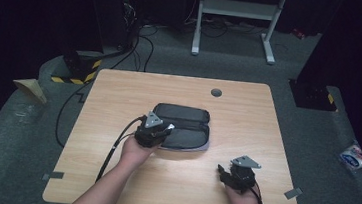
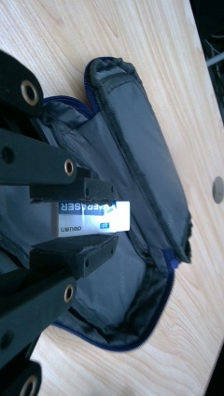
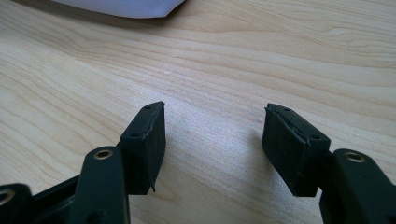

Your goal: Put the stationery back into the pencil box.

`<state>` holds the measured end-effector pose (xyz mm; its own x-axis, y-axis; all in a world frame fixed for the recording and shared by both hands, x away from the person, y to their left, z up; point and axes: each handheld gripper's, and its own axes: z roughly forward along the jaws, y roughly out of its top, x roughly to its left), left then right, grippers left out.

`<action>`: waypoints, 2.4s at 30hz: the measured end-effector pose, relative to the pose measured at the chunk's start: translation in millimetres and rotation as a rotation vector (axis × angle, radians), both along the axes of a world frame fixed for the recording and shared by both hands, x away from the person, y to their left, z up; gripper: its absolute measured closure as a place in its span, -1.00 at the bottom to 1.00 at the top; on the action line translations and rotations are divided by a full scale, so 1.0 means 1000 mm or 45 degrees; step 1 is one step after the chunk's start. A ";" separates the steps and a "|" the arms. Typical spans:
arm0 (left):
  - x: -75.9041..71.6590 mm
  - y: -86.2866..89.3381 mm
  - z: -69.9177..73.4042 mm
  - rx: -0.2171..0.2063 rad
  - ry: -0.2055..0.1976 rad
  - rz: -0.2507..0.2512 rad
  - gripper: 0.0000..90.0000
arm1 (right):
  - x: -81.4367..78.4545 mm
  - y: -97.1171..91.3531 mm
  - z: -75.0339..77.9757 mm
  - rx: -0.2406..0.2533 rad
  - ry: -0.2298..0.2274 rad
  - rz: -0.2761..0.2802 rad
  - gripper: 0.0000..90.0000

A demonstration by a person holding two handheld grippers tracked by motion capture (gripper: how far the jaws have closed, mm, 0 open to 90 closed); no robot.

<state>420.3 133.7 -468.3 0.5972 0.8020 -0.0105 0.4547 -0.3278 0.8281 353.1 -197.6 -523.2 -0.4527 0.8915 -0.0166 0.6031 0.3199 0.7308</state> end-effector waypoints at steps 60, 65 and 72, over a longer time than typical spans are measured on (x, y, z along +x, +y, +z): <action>-0.010 0.036 -0.014 -0.043 0.076 0.035 -0.19 | 0.000 0.000 0.000 -0.003 -0.004 0.005 -0.12; -0.016 0.050 -0.012 -0.014 0.122 0.042 -0.66 | -0.001 0.001 0.000 0.000 0.000 -0.002 -0.12; -0.026 0.077 -0.012 0.000 0.123 0.100 -1.00 | -0.001 0.001 0.000 0.001 0.000 -0.002 -0.12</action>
